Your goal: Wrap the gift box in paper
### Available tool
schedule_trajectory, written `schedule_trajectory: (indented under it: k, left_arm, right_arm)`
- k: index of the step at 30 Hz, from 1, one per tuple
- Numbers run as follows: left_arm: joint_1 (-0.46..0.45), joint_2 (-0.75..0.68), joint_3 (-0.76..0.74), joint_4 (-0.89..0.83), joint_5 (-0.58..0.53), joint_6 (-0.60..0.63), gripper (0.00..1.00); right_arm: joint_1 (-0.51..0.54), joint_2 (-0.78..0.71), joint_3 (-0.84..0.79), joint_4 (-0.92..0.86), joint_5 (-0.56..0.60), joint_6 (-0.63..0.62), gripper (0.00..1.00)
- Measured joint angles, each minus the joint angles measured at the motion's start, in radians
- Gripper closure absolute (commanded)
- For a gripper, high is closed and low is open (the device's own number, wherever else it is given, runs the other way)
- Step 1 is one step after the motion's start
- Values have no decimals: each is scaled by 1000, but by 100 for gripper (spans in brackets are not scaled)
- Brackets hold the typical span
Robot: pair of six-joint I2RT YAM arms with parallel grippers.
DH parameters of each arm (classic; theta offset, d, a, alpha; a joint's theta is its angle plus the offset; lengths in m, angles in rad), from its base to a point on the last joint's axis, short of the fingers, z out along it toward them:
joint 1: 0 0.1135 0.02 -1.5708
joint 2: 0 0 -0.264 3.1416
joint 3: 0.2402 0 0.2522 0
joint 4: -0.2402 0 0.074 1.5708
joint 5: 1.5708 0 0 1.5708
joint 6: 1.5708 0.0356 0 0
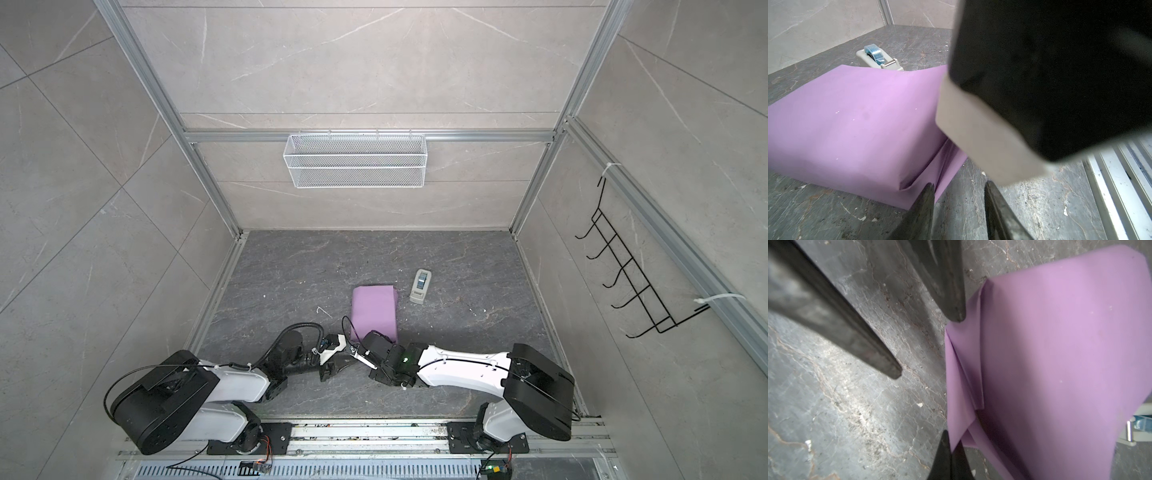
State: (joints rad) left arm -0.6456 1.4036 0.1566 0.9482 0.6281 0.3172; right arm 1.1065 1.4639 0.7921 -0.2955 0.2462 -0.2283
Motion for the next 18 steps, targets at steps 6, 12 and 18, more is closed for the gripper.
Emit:
schedule_trajectory:
  k: [6, 12, 18]
  left_arm:
    - [25, 58, 0, 71, 34, 31, 62]
    - [83, 116, -9, 145, 76, 32, 63]
    - [94, 132, -10, 156, 125, 58, 62]
  right_arm:
    - [-5, -5, -3, 2, -1, 4, 100]
    - [-18, -28, -3, 25, -17, 13, 100]
    - [-46, -34, -3, 34, -61, 24, 100]
